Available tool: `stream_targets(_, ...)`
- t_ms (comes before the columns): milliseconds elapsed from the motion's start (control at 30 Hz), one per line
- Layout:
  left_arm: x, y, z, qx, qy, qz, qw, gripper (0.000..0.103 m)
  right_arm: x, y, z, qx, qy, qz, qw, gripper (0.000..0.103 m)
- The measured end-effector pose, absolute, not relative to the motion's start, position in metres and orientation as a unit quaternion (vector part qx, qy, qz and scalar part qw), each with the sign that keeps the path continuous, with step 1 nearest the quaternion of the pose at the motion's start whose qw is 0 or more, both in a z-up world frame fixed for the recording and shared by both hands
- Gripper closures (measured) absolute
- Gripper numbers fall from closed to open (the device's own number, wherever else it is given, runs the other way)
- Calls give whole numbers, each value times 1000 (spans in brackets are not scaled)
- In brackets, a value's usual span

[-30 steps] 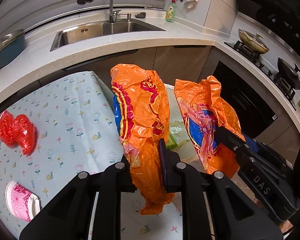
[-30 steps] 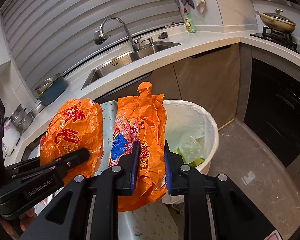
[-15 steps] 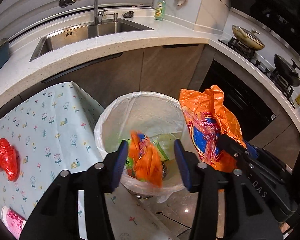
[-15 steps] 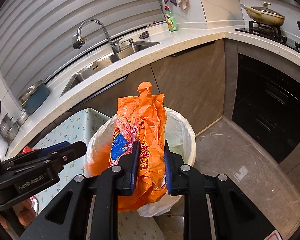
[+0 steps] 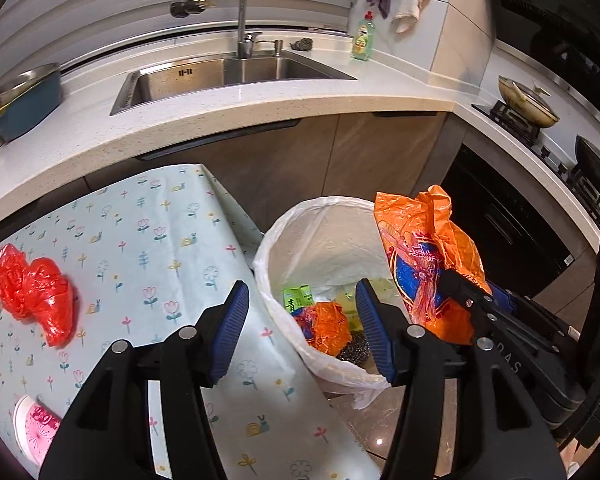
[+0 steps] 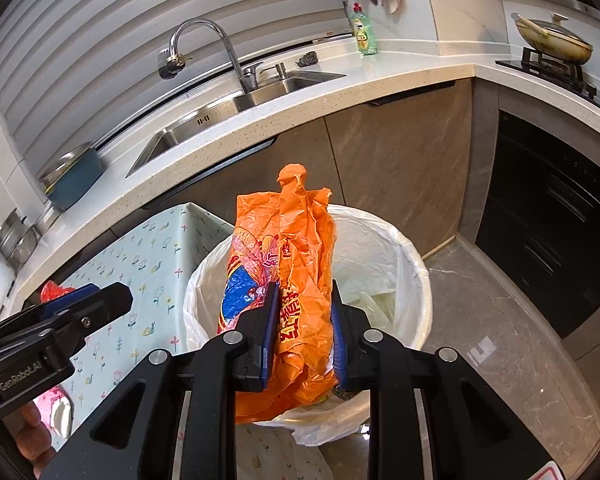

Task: Collect trash
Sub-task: 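Carry both orange bags to the wastebasket and open both grippers, then move both tools back over the pink paper cup and red bag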

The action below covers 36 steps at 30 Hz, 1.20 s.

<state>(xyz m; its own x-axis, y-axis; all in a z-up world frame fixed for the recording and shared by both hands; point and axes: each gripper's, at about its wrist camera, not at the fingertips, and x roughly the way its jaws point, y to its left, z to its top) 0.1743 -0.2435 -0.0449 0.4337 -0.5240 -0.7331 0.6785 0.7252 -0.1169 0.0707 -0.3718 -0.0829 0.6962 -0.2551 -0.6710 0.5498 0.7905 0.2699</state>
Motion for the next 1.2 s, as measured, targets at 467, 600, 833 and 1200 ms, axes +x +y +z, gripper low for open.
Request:
stream_targets(467,176,-209,-33,86,372,-312,870,36,81,-343,-57,210,301,-213,905,52)
stream_targets(600,172,-193,-25,83,366,-303,876,35,78,-326,-46,205,295,-201,911,49)
stream_targets(833,165,-147,-19,71,360,-268,891,28,74,-284,-32,196,293,-171,920,46)
stream_targets(1200,161,-60,-33,63,375,-206,902,15,81,-202,-32,176,312,-112,927,45)
